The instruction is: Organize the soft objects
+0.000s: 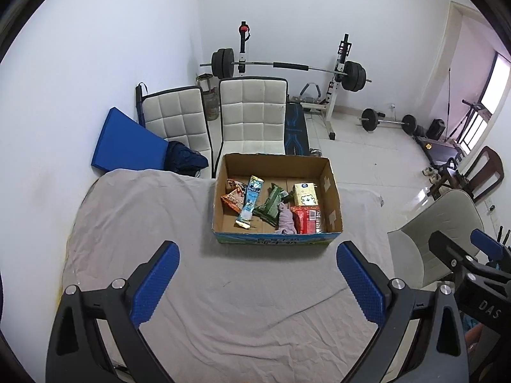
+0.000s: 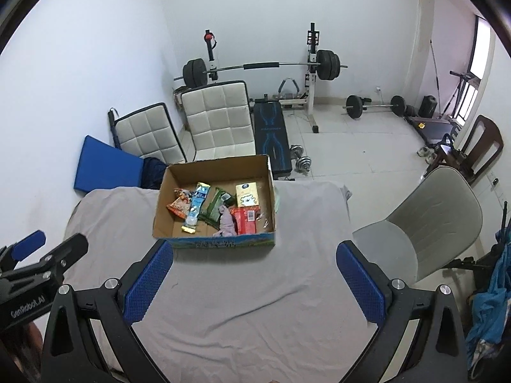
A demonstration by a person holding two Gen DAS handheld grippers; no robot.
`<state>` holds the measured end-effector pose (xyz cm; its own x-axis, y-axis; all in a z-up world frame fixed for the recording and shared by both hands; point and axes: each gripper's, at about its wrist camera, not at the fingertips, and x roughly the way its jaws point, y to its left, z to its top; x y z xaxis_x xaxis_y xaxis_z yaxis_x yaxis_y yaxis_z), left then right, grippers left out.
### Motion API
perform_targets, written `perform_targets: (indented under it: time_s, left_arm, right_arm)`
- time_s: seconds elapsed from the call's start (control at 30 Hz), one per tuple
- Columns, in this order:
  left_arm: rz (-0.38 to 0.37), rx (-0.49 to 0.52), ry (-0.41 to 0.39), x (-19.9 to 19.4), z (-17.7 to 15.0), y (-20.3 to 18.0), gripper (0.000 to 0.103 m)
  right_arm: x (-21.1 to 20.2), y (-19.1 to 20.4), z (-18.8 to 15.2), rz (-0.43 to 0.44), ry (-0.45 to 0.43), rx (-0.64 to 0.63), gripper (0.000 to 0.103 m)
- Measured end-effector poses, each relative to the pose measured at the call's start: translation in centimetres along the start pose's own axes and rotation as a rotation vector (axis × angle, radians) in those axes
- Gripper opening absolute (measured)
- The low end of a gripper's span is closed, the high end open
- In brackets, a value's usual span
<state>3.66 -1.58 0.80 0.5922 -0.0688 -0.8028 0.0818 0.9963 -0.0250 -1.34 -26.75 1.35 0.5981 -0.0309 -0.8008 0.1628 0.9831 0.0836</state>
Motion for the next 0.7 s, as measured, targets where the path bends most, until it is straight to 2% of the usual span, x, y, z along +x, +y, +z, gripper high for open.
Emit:
perform_targets:
  time_s: [0.37, 0.7]
  left_arm:
    - [0.059, -0.012, -0.007, 2.1, 0.5, 0.7, 0.101]
    - [0.046, -0.018, 0.012, 2.8, 0.5, 1.1, 0.101]
  right_arm:
    - [3.5, 0.7, 0.7, -0.024, -0.002, -0.015, 0.103]
    - [4.3, 1.1, 0.7, -0.027, -0.008, -0.024, 0.103]
